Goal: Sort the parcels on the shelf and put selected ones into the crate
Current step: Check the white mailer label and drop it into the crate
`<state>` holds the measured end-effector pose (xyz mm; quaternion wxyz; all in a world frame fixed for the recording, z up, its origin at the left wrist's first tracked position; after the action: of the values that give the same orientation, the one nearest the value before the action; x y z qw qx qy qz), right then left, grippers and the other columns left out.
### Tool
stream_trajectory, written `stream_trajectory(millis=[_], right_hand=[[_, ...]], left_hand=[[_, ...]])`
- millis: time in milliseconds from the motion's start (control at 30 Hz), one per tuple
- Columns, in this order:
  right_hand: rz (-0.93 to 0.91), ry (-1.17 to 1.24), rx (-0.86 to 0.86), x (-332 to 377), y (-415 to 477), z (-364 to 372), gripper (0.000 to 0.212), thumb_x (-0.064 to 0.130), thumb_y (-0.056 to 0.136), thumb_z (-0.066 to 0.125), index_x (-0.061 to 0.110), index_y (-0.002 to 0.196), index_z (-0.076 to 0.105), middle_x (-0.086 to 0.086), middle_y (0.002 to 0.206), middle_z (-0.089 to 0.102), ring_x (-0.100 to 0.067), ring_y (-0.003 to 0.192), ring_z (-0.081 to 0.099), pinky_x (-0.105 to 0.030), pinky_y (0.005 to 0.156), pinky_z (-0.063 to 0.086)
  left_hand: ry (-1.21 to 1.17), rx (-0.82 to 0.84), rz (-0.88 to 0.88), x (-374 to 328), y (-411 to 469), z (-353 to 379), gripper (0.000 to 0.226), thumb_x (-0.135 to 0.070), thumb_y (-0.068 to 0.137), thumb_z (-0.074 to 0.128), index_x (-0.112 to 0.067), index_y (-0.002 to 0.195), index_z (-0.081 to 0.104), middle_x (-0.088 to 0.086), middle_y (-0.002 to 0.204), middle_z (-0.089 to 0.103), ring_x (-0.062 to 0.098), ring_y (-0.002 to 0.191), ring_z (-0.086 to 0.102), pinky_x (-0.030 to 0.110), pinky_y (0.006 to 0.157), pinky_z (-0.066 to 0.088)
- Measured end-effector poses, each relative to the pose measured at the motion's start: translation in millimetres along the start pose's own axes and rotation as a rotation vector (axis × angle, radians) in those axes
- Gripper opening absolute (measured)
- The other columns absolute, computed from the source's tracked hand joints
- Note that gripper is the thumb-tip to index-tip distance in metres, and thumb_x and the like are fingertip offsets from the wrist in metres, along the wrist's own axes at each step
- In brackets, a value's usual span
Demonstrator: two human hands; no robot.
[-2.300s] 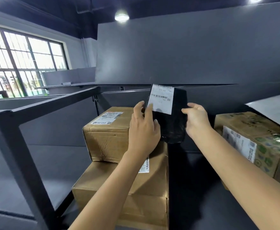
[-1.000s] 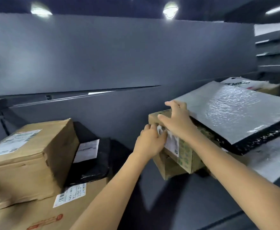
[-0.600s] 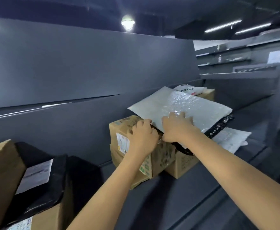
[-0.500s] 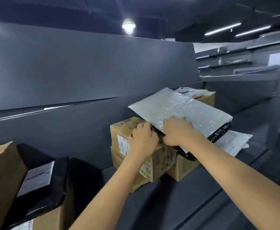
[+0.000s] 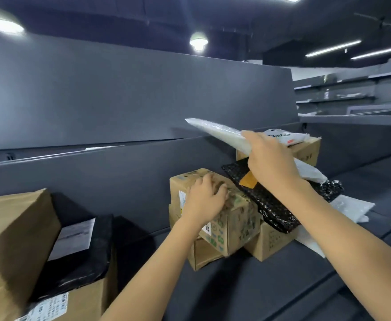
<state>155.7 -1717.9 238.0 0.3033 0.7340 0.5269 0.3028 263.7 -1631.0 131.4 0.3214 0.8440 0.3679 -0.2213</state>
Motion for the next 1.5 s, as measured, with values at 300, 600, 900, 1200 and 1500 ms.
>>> stream_trajectory(millis=[300, 600, 900, 1200, 1500], right_hand=[[0.164, 0.554, -0.327, -41.7, 25.2, -70.8, 0.055, -0.004, 0.084, 0.032, 0.018, 0.124, 0.061, -0.003, 0.125, 0.063, -0.025, 0.118, 0.054, -0.044, 0.103, 0.042], [0.186, 0.773, -0.307, -31.9, 25.0, -72.6, 0.052, -0.004, 0.085, 0.035, 0.019, 0.123, 0.063, 0.007, 0.120, 0.062, -0.011, 0.116, 0.055, -0.036, 0.103, 0.045], [0.306, 1.238, -0.268, -38.9, 33.5, -72.9, 0.044, -0.004, 0.086, 0.045, 0.034, 0.089, 0.066, 0.016, 0.089, 0.068, -0.003, 0.088, 0.066, -0.022, 0.074, 0.056], [0.466, 1.578, -0.112, -45.9, 20.4, 16.1, 0.040, -0.008, 0.087, 0.043, 0.013, 0.114, 0.064, -0.004, 0.100, 0.070, -0.014, 0.083, 0.070, -0.022, 0.061, 0.053], [0.486, 1.747, -0.036, -57.4, 9.0, 59.7, 0.041, -0.009, 0.088, 0.038, 0.021, 0.100, 0.063, 0.005, 0.085, 0.073, -0.010, 0.077, 0.070, -0.022, 0.062, 0.054]], left_hand=[[-0.097, 0.015, 0.037, -7.2, -15.3, -14.9, 0.070, -0.055, 0.090, 0.042, -0.017, 0.147, 0.031, 0.003, 0.150, 0.039, 0.021, 0.139, 0.033, 0.041, 0.115, 0.027], [-0.258, 0.012, 0.005, -10.0, -18.4, -19.6, 0.076, -0.051, 0.094, 0.045, -0.015, 0.153, 0.013, 0.001, 0.158, 0.023, 0.017, 0.145, 0.022, 0.040, 0.118, 0.022], [-0.757, -0.038, -0.159, 18.2, -21.5, -49.1, 0.049, -0.052, 0.092, 0.049, -0.019, 0.128, 0.049, -0.009, 0.122, 0.057, 0.009, 0.122, 0.051, 0.032, 0.110, 0.031], [-0.986, -0.112, -0.121, 37.4, -29.0, -53.7, 0.036, -0.024, 0.093, 0.059, -0.013, 0.127, 0.054, 0.004, 0.117, 0.069, 0.024, 0.105, 0.067, 0.046, 0.092, 0.054], [-0.967, -0.252, -0.074, 38.3, -34.0, -69.7, 0.028, -0.018, 0.094, 0.058, -0.015, 0.122, 0.055, 0.005, 0.120, 0.067, 0.023, 0.107, 0.066, 0.047, 0.093, 0.053]])
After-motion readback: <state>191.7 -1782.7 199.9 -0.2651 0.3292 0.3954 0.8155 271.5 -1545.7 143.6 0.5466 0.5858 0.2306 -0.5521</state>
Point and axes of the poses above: each hand's wrist, its own y-axis towards the middle knuckle, its own z-axis out of the palm, x = y × z, the point moved 10 cm from there along y, towards the middle knuckle
